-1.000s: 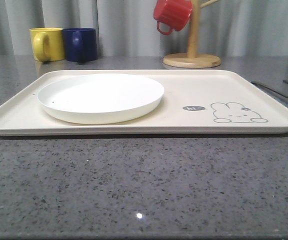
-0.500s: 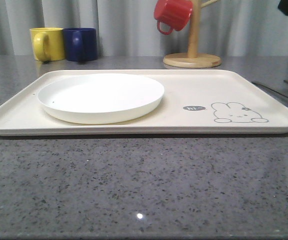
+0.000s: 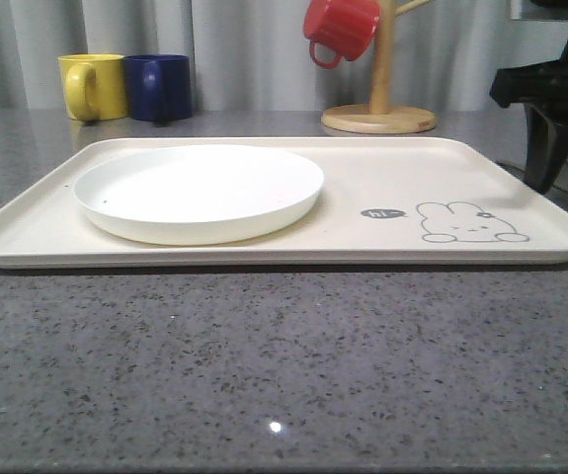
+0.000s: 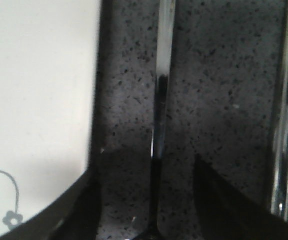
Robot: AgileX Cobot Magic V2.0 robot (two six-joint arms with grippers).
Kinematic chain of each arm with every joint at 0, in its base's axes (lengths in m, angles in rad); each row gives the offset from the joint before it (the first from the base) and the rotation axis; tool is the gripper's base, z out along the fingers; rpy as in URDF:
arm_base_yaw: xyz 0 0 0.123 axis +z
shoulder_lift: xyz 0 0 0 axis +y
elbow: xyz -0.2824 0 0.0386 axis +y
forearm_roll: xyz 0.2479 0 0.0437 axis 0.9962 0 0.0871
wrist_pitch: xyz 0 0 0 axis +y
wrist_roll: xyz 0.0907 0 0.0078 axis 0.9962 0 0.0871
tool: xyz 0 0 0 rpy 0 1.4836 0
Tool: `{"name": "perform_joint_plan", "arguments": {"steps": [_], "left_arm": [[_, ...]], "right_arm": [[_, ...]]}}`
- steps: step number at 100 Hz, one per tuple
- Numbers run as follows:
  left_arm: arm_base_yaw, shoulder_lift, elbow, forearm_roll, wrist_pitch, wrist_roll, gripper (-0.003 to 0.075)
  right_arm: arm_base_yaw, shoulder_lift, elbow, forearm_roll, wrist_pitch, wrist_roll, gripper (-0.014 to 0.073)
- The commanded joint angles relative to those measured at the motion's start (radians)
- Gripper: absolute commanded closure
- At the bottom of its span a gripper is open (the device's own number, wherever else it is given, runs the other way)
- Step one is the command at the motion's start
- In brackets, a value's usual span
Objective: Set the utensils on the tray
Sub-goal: 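Lower the right gripper and grasp the silver fork, then carry the fork onto the tray beside the plate and release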
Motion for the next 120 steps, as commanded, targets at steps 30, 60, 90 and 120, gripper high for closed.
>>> {"name": "perform_joint_plan", "arguments": {"steps": [30,60,90,120], "left_arm": [[0.001,0.007,-0.028,-0.013,-0.068,0.002,0.0739],[0.001,0.007,-0.028,-0.013,-0.068,0.002,0.0739],[0.001,0.007,-0.028,-0.013,-0.068,0.002,0.0739],[0.001,0.009,-0.028,-0.013,-0.068,0.002,0.0739]], "right_arm": [[-0.003,-0.001,-0.035,0.009,-0.018,0.010,0.0354],[-0.003,-0.011,-0.055,0.009,-0.020,0.052,0.0585],[0.037,-0.082,-0.153,0.010,0.063,0.134,0.0585],[0.250,-0.090,-0.154,0.003,-0.024,0.303,0.0585]]}}
